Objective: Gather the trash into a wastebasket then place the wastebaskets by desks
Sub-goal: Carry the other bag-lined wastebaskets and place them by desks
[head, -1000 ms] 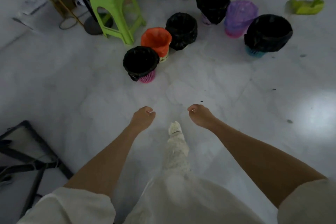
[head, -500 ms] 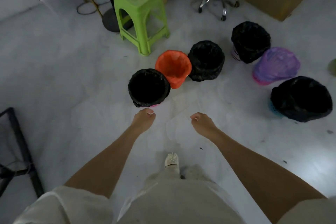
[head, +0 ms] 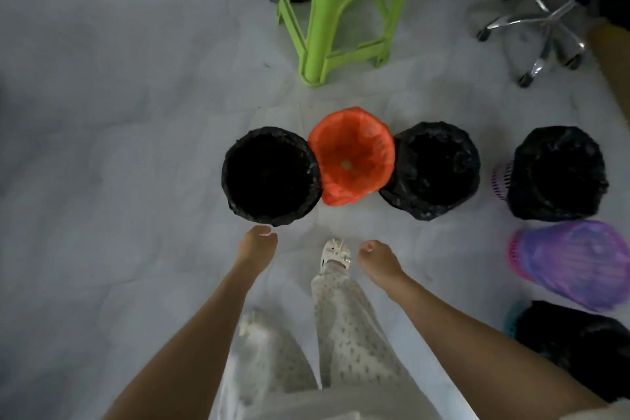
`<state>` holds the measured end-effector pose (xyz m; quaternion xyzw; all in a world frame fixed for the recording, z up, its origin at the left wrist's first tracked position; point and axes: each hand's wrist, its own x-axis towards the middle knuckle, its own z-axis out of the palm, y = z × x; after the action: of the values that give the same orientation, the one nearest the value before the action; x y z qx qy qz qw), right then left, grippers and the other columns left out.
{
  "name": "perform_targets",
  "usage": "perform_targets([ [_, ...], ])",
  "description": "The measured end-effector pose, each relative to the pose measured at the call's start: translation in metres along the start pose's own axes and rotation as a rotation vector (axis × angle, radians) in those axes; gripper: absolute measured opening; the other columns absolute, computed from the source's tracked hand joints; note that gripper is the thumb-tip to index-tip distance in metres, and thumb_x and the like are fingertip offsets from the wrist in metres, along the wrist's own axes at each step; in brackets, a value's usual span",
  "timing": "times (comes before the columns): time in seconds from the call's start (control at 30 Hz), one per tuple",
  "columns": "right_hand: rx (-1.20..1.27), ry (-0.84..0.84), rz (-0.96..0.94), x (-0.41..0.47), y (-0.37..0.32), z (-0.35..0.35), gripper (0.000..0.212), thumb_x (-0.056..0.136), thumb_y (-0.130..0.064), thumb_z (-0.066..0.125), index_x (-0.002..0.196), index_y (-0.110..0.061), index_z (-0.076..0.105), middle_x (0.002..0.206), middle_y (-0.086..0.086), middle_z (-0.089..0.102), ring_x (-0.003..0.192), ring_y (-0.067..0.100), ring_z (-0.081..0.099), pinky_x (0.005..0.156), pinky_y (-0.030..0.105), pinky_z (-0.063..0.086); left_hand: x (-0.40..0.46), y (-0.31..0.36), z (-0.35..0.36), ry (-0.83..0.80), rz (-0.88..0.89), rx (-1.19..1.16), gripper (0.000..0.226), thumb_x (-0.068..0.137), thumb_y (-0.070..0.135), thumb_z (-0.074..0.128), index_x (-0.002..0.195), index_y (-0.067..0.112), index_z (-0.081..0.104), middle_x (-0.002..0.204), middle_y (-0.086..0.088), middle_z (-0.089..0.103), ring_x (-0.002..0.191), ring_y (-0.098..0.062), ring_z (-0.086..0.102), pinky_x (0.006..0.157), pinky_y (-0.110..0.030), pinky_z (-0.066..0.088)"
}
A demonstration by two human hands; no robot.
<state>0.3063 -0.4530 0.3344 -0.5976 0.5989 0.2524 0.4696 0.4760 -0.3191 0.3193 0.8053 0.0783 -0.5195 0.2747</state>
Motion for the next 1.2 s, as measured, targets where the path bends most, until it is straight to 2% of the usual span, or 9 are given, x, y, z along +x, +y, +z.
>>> perform_targets([
  [0.07, 0.204, -0.007, 0.122, 0.031, -0.005, -0.006, 0.02, 0.094, -0.008, 0.038, 0.095, -0.008, 0.057, 0.115, 0.022, 0.063, 0.091, 0.026, 0.055, 0.083, 0.037, 0.046, 0.017, 0.006, 0.015, -0.005, -0.131, -0.303, 0.027, 0.097, 0.012, 0.045, 0.122, 0.005, 0.051, 0.109, -0.013, 0.056, 0.098, -0.03, 0.055, 0.085, -0.038, 0.046],
  [0.17, 0.492, -0.035, 0.299, 0.087, -0.019, -0.006, 0.029, 0.099, -0.011, 0.037, 0.123, -0.004, 0.051, 0.113, 0.02, 0.063, 0.104, 0.032, 0.061, 0.093, 0.038, 0.049, 0.058, 0.012, 0.031, 0.033, -0.253, -0.626, 0.03, 0.098, 0.012, 0.045, 0.127, 0.004, 0.048, 0.115, -0.011, 0.051, 0.103, -0.027, 0.054, 0.093, -0.041, 0.048],
  [0.43, 1.174, -0.022, 0.465, 0.257, -0.028, 0.044, 0.052, 0.098, -0.024, 0.047, 0.144, -0.008, 0.029, 0.141, 0.019, 0.044, 0.129, 0.035, 0.045, 0.101, 0.042, 0.043, 0.22, -0.029, 0.081, 0.14, -0.489, -0.838, 0.056, 0.093, 0.023, 0.056, 0.143, 0.012, 0.032, 0.149, -0.01, 0.032, 0.135, -0.03, 0.039, 0.104, -0.045, 0.042],
  [0.6, 1.462, -0.04, 0.502, 0.322, -0.023, 0.064, 0.049, 0.093, -0.031, 0.055, 0.131, -0.003, 0.042, 0.127, 0.017, 0.052, 0.121, 0.031, 0.053, 0.106, 0.043, 0.043, 0.279, -0.064, 0.11, 0.157, -0.525, -1.016, 0.058, 0.09, 0.022, 0.062, 0.14, 0.017, 0.033, 0.142, -0.011, 0.041, 0.121, -0.034, 0.052, 0.083, -0.044, 0.05],
  [0.77, 1.456, -0.004, 0.511, 0.362, -0.032, 0.073, 0.035, 0.1, -0.027, 0.04, 0.124, -0.005, 0.052, 0.132, 0.01, 0.057, 0.126, 0.024, 0.052, 0.107, 0.036, 0.042, 0.311, -0.076, 0.117, 0.11, -0.489, -1.245, 0.044, 0.096, 0.007, 0.047, 0.139, 0.008, 0.036, 0.105, -0.012, 0.057, 0.08, -0.024, 0.058, 0.073, -0.04, 0.052],
  [0.9, 1.394, 0.052, 0.504, 0.357, -0.035, 0.069, 0.015, 0.099, -0.015, 0.04, 0.09, -0.01, 0.051, 0.086, 0.007, 0.058, 0.095, 0.02, 0.06, 0.1, 0.029, 0.044, 0.307, -0.075, 0.104, 0.128, -0.459, -1.268, 0.045, 0.096, 0.0, 0.04, 0.14, 0.007, 0.036, 0.092, -0.009, 0.054, 0.079, -0.021, 0.057, 0.079, -0.033, 0.049],
  [1.03, 1.252, 0.034, 0.487, 0.317, -0.044, 0.064, 0.018, 0.098, -0.014, 0.039, 0.081, -0.012, 0.047, 0.079, 0.004, 0.052, 0.07, 0.015, 0.05, 0.054, 0.023, 0.053, 0.271, -0.078, 0.076, 0.18, -0.445, -1.309, 0.043, 0.095, 0.001, 0.04, 0.138, 0.005, 0.038, 0.091, -0.008, 0.056, 0.078, -0.019, 0.058, 0.062, -0.03, 0.05],
  [1.1, 1.223, 0.014, 0.487, 0.291, -0.052, 0.062, 0.018, 0.099, -0.017, 0.039, 0.084, -0.012, 0.048, 0.08, 0.004, 0.051, 0.069, 0.014, 0.049, 0.043, 0.022, 0.051, 0.247, -0.081, 0.058, 0.22, -0.456, -1.341, 0.041, 0.093, 0.002, 0.045, 0.134, 0.006, 0.042, 0.093, -0.01, 0.057, 0.079, -0.02, 0.059, 0.06, -0.031, 0.051],
  [1.2, 1.18, -0.027, 0.437, 0.247, -0.07, 0.058, 0.018, 0.099, -0.019, 0.041, 0.115, -0.013, 0.048, 0.084, 0.005, 0.053, 0.071, 0.015, 0.05, 0.059, 0.023, 0.049, 0.205, -0.085, 0.028, 0.27, -0.427, -1.368, 0.038, 0.091, 0.005, 0.048, 0.129, 0.006, 0.045, 0.11, -0.013, 0.059, 0.082, -0.023, 0.061, 0.057, -0.033, 0.051],
])
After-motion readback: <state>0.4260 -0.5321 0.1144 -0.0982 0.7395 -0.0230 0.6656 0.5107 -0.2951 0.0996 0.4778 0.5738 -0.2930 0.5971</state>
